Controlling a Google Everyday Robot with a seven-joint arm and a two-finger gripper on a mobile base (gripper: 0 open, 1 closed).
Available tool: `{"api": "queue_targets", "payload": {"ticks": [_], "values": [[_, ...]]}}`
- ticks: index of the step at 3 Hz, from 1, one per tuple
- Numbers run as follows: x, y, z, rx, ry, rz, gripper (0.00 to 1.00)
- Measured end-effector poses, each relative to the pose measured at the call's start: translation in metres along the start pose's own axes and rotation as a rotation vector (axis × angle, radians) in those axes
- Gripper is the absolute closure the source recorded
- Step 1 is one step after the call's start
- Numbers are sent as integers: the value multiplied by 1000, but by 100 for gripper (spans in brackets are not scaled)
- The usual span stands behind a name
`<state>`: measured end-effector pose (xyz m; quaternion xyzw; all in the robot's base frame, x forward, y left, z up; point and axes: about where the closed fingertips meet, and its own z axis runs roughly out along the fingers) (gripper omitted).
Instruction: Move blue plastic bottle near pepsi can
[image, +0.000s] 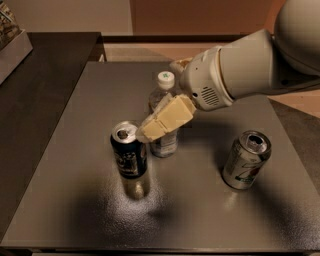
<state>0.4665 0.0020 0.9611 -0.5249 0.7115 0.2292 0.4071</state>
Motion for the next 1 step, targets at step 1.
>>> {"api": "queue_targets", "payload": {"ticks": [1], "values": [[0,0,0,0,0,0,0]]}}
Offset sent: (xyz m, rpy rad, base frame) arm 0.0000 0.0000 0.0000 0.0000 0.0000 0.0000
